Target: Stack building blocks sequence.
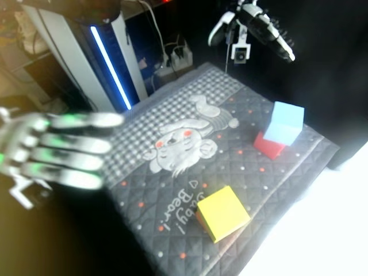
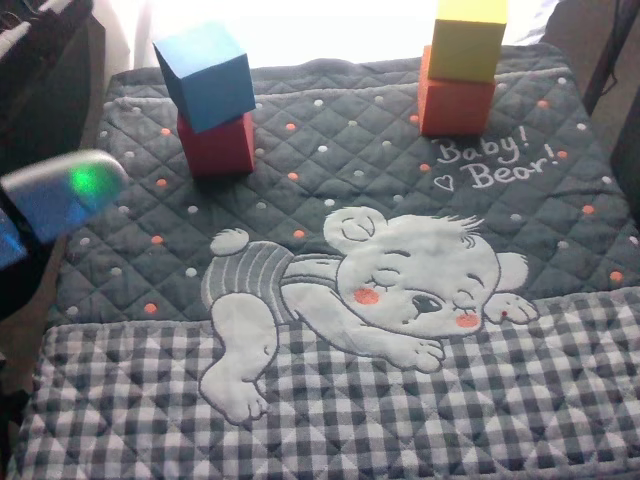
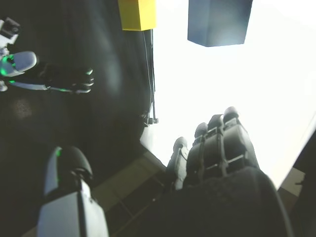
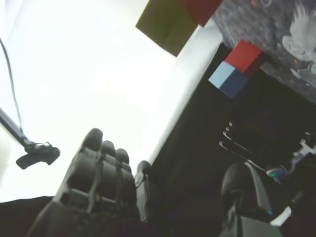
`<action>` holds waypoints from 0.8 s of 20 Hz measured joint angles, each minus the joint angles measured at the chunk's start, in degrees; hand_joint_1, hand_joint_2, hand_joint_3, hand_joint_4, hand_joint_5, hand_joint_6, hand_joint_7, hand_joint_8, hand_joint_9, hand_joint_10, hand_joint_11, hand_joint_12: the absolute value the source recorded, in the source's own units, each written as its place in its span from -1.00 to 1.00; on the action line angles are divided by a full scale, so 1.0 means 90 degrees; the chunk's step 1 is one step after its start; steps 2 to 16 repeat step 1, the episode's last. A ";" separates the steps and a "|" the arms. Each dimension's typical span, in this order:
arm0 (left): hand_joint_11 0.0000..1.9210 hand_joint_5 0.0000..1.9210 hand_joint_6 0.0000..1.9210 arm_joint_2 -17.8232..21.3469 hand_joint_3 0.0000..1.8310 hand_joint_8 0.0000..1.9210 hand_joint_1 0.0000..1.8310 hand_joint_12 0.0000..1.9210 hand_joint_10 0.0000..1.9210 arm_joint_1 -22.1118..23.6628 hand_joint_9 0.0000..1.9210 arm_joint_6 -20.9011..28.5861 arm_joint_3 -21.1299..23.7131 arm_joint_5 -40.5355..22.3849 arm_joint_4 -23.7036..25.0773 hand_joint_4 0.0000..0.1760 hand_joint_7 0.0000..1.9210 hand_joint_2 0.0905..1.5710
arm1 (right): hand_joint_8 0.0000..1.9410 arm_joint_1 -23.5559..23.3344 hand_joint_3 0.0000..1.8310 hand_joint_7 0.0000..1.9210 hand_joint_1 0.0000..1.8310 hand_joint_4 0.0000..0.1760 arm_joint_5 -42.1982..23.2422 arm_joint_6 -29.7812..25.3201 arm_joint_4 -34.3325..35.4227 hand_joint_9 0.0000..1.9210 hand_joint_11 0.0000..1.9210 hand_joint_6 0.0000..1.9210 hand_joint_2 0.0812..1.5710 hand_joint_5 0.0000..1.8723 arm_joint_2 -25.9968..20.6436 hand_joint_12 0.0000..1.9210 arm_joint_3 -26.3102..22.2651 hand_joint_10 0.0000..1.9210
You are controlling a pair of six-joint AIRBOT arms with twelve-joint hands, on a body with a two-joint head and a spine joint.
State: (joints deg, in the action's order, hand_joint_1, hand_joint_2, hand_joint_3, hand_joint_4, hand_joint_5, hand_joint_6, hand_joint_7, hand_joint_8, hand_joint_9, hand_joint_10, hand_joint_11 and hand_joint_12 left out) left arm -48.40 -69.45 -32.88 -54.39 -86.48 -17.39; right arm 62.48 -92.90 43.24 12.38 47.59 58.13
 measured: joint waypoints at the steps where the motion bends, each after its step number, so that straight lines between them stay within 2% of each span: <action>1: -1.00 -1.00 -1.00 -0.0002 -1.00 -1.00 -0.77 -0.74 -1.00 0.0000 -1.00 0.0036 0.0007 -0.0141 -0.0029 0.52 -1.00 0.50 | -1.00 0.0117 -1.00 -0.95 -0.10 0.53 -0.0061 0.0017 -0.0017 -1.00 -1.00 -1.00 0.27 -1.00 -0.0019 -1.00 -0.0104 -1.00; 16: -1.00 -1.00 -1.00 -0.0002 -1.00 -1.00 -0.77 -0.74 -1.00 0.0000 -1.00 0.0036 0.0007 -0.0141 -0.0029 0.52 -1.00 0.50 | -1.00 0.0117 -1.00 -0.95 -0.10 0.53 -0.0061 0.0017 -0.0017 -1.00 -1.00 -1.00 0.27 -1.00 -0.0019 -1.00 -0.0104 -1.00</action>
